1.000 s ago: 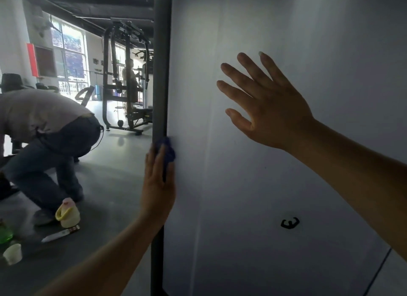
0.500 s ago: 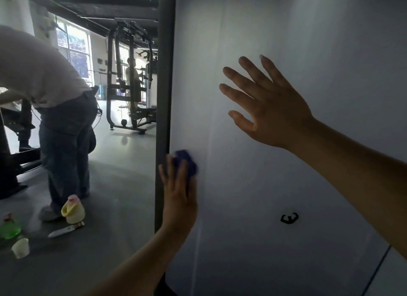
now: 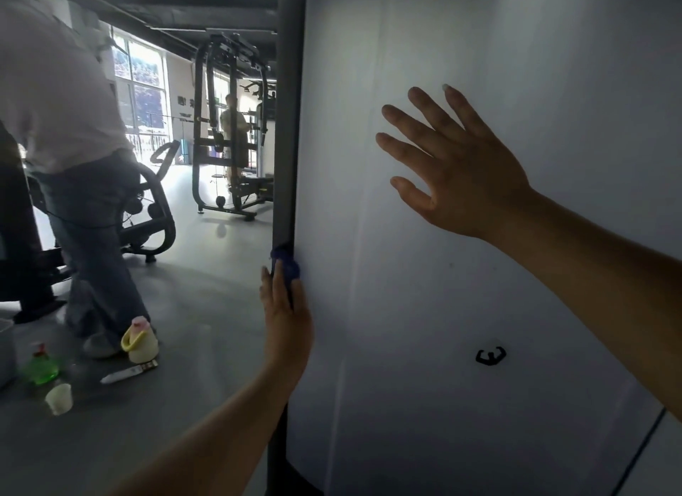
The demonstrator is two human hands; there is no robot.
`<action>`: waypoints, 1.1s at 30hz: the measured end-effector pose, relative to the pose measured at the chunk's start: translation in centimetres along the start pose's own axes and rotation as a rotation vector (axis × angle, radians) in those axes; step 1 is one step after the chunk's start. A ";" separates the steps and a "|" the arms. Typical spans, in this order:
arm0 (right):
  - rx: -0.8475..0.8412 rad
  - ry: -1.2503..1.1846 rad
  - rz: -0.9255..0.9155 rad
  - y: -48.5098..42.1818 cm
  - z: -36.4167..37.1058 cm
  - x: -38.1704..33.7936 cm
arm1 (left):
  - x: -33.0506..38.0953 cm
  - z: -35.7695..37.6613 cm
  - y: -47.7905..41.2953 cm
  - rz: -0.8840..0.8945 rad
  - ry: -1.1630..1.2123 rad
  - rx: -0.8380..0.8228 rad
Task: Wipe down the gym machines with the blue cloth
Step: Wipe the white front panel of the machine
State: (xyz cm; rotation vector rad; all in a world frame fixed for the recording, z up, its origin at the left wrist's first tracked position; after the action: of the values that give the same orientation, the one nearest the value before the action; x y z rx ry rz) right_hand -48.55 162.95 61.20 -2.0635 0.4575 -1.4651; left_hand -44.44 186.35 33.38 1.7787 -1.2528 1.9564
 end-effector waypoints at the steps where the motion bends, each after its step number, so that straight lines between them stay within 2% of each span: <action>1: -0.004 -0.002 -0.002 0.0 0.0 0.0 | 0.5 0.2 0.3 -0.008 -0.022 -0.013; 2: -0.006 -0.001 -0.007 0.0 -0.1 0.0 | 1.6 0.6 0.9 0.083 -0.077 -0.057; 5: -0.052 0.004 -0.025 0.0 0.3 0.0 | 7.1 2.9 4.0 0.517 -0.310 -0.225; 7: -0.062 -0.034 -0.022 -0.2 0.3 0.0 | 11.0 3.9 4.0 0.635 -0.351 -0.214; 10: -0.009 -0.213 0.027 -0.2 -0.8 0.6 | 16.6 4.3 3.0 0.641 -0.241 -0.176; 12: 0.004 -0.364 0.053 0.0 -1.9 0.4 | 19.4 4.0 2.1 0.603 -0.049 -0.213; 14: -0.039 -0.405 -0.008 0.4 -2.2 -1.0 | 21.5 3.2 1.5 0.593 0.153 -0.254; 15: -0.075 -0.392 -0.055 0.7 -1.8 -2.1 | 22.1 2.8 1.4 0.625 0.173 -0.250; 17: -0.145 -0.356 -0.101 1.5 -0.8 -4.0 | 22.5 2.4 1.5 0.744 0.098 -0.214; 19: -0.196 -0.272 -0.140 2.6 0.2 -4.6 | 22.3 1.9 1.6 0.829 0.048 -0.248; 22: -0.258 -0.122 -0.224 4.7 1.2 -5.1 | 21.0 0.9 1.0 0.938 -0.020 -0.418; 24: -0.229 -0.109 -0.271 5.4 1.4 -5.5 | 19.5 0.3 0.3 0.928 -0.075 -0.535; 25: -0.203 -0.106 -0.275 5.2 1.4 -5.0 | 18.8 0.0 0.0 0.892 -0.103 -0.542; 28: -0.040 -0.097 -0.099 3.1 -0.1 -0.7 | 17.7 -0.6 -0.9 0.872 -0.249 -0.366; 30: -0.075 -0.079 -0.026 2.9 -0.3 0.0 | 17.4 -0.3 -1.3 0.903 -0.343 -0.248; 31: -0.125 -0.080 -0.102 3.9 0.5 -1.8 | 17.3 0.0 -1.5 0.903 -0.366 -0.221; 33: -0.274 -0.118 -0.423 7.9 3.2 -8.1 | 17.3 0.5 -1.9 0.878 -0.389 -0.208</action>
State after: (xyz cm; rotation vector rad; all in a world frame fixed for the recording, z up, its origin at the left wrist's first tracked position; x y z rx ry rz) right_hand -47.96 162.15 49.53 -2.5681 0.1872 -1.5692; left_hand -47.14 180.72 49.65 1.6945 -2.6015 1.7279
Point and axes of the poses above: each hand's wrist, its own y-axis away from the middle knuckle, its own z-axis out of the palm, x = y × z, the point moved 6 cm from there along -y, towards the middle knuckle, and after that the axes turned 5 degrees about -z, right-handed, at the moved point
